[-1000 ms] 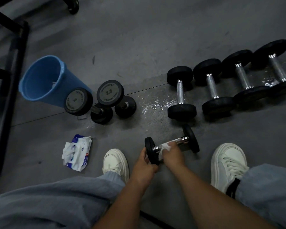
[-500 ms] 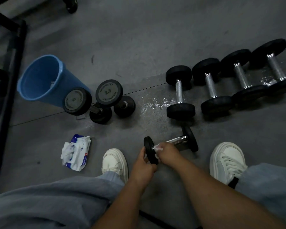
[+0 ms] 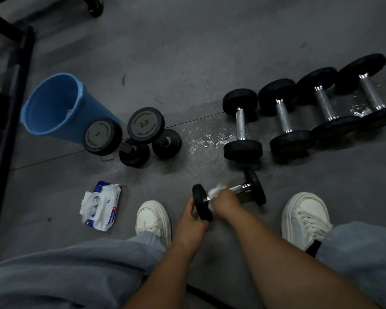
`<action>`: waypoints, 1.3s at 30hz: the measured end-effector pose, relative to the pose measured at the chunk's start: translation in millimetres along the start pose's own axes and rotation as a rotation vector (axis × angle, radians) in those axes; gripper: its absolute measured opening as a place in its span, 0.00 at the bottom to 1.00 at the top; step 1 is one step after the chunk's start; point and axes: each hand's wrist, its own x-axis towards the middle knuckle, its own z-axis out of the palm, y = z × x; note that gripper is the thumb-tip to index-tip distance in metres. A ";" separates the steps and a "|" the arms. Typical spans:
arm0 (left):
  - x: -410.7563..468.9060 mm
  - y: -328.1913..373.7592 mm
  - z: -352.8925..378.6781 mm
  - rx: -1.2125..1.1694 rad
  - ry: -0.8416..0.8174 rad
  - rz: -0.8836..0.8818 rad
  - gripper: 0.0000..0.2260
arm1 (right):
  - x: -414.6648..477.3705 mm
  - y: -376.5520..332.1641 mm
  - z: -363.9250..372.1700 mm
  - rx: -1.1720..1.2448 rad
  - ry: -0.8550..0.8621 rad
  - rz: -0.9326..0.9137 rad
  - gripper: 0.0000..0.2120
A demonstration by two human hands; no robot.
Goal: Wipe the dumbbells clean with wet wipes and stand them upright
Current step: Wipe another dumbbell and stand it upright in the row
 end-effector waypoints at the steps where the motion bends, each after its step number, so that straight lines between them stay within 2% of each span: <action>1: 0.7 0.6 1.4 0.008 0.012 0.000 0.29 | -1.4 5.5 2.5 0.061 -0.045 0.055 0.13; 2: 2.1 1.0 2.7 0.017 0.019 0.003 0.28 | -2.5 12.8 5.5 0.079 -0.071 0.082 0.12; 5: 9.3 -3.1 6.5 0.045 0.028 -0.003 0.23 | -2.8 32.8 4.1 0.237 0.172 0.180 0.11; 7: 15.4 -8.7 7.5 0.027 0.063 -0.040 0.15 | -3.0 42.9 0.7 0.304 0.164 0.321 0.13; 9: 22.8 -12.9 7.5 -0.001 0.101 -0.118 0.05 | -2.4 47.4 -1.7 0.586 0.072 0.420 0.11; 11: 31.6 -16.5 8.6 -0.050 0.117 -0.225 0.12 | 2.5 44.1 -2.3 0.790 0.103 0.414 0.04; 12: 35.6 -16.9 8.9 -0.131 0.131 -0.289 0.17 | 3.8 41.1 -1.5 0.844 0.143 0.403 0.05; 14: 43.3 -15.8 11.7 -0.320 0.128 -0.442 0.21 | 2.9 40.8 1.1 0.854 0.214 0.365 0.08; 16: 48.9 -12.8 15.2 -0.449 0.053 -0.566 0.28 | -2.5 46.3 1.6 0.806 0.269 0.318 0.11; 20: 68.5 -20.3 18.5 -0.709 -0.017 -0.658 0.41 | -0.3 54.5 2.4 0.807 0.291 0.318 0.10; 24: 89.8 -20.3 16.8 -0.818 -0.042 -0.662 0.41 | 5.9 30.0 -6.4 0.831 0.315 0.262 0.10; 26: 99.7 -21.7 13.8 -0.806 -0.020 -0.645 0.38 | 2.3 16.8 -9.7 0.667 0.335 0.130 0.10; 28: 106.7 -24.3 13.2 -0.766 -0.011 -0.632 0.36 | -0.6 10.1 -10.1 0.278 0.445 -0.059 0.08; 30: 110.6 -28.1 12.9 -0.720 -0.028 -0.619 0.36 | 0.8 8.9 -8.8 0.009 0.483 -0.208 0.14; 33: 113.1 -28.3 10.3 -0.658 -0.067 -0.588 0.35 | 4.0 15.1 -1.7 -0.316 0.272 -0.334 0.25; 35: 114.9 -22.0 7.2 -0.643 -0.093 -0.574 0.31 | 2.4 21.6 5.0 -0.310 0.166 -0.400 0.27; 37: 116.3 -13.3 7.3 -0.657 -0.073 -0.578 0.26 | 2.0 27.5 5.4 -0.255 0.251 -0.385 0.28; 39: 112.7 -7.3 9.3 -0.638 -0.009 -0.584 0.23 | -1.1 31.8 1.4 -0.302 0.329 -0.353 0.30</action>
